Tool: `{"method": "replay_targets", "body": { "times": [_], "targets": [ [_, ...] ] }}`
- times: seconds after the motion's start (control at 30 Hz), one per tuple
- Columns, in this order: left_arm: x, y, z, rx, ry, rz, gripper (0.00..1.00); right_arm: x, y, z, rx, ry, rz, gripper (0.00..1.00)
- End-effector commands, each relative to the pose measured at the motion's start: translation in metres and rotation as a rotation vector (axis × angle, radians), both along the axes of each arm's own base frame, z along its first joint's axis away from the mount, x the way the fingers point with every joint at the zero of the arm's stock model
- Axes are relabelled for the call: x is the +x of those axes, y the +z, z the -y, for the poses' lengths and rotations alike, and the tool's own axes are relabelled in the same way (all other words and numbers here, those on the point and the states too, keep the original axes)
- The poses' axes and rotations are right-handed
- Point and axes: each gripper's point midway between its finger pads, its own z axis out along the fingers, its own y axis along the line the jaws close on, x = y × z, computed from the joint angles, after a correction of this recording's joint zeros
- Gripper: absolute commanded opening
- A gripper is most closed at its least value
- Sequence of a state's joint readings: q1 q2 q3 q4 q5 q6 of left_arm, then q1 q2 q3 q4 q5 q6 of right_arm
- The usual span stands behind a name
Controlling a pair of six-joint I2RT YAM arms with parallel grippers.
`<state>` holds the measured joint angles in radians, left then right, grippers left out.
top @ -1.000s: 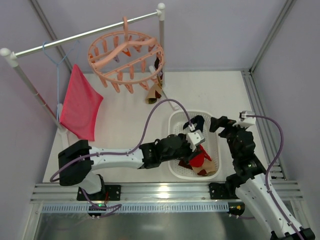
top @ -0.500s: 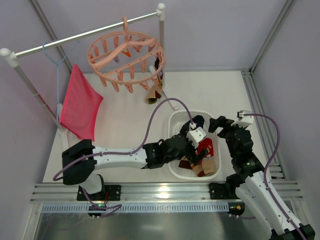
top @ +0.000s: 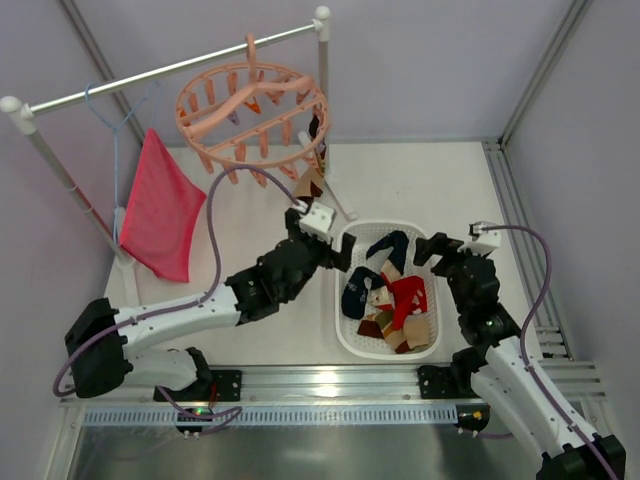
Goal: Remove the socks clipped to the hanger
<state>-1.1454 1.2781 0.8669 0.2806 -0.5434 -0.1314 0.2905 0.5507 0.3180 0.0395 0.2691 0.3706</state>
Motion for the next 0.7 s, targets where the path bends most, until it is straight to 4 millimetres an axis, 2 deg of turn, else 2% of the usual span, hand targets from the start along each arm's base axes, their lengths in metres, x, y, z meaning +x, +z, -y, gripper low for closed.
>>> {"method": "replay_targets", "body": {
  "times": [0.0, 0.07, 0.1, 0.2, 0.23, 0.3, 0.33, 0.4, 0.47, 0.53, 0.57, 0.6, 0.63, 0.67],
  "targets": [
    [0.038, 0.011, -0.037, -0.142, 0.126, -0.030, 1.00, 0.008, 0.015, -0.012, 0.071, 0.042, 0.066, 1.00],
    [0.053, 0.017, -0.044, -0.150, 0.179, -0.003, 1.00, 0.010, 0.016, -0.020, 0.102, 0.076, 0.080, 1.00],
    [0.060, 0.006, -0.041, -0.118, 0.193, -0.009, 1.00, 0.011, 0.016, -0.022, 0.110, 0.084, 0.079, 1.00],
    [0.082, 0.005, -0.039, -0.087, 0.251, 0.011, 1.00, 0.013, 0.014, -0.028, 0.122, 0.108, 0.069, 1.00],
    [0.090, -0.011, -0.033, -0.044, 0.258, -0.002, 1.00, 0.013, 0.013, -0.028, 0.125, 0.109, 0.065, 1.00],
    [0.104, -0.014, -0.026, -0.041, 0.286, 0.011, 1.00, 0.013, 0.014, -0.028, 0.125, 0.112, 0.070, 1.00],
    [0.112, -0.033, -0.021, -0.004, 0.299, 0.002, 1.00, 0.013, 0.013, -0.028, 0.121, 0.111, 0.069, 1.00],
    [0.124, -0.030, -0.019, -0.033, 0.349, 0.038, 1.00, 0.012, 0.014, -0.027, 0.114, 0.109, 0.072, 1.00],
    [0.137, -0.050, -0.016, -0.001, 0.395, 0.045, 1.00, 0.012, 0.015, -0.027, 0.111, 0.113, 0.077, 1.00],
    [0.149, -0.052, -0.018, -0.014, 0.465, 0.080, 1.00, 0.012, 0.017, -0.028, 0.113, 0.124, 0.084, 1.00],
    [0.157, -0.067, -0.013, 0.012, 0.482, 0.085, 1.00, 0.012, 0.018, -0.029, 0.114, 0.128, 0.090, 1.00],
    [0.162, -0.068, -0.012, 0.049, 0.498, 0.111, 1.00, 0.013, 0.019, -0.030, 0.115, 0.133, 0.094, 1.00],
    [0.171, -0.058, -0.009, 0.027, 0.526, 0.143, 1.00, 0.014, 0.019, -0.032, 0.117, 0.145, 0.096, 1.00],
    [0.178, -0.078, -0.006, 0.077, 0.533, 0.140, 1.00, 0.015, 0.019, -0.033, 0.117, 0.148, 0.099, 1.00]
  ]
}}
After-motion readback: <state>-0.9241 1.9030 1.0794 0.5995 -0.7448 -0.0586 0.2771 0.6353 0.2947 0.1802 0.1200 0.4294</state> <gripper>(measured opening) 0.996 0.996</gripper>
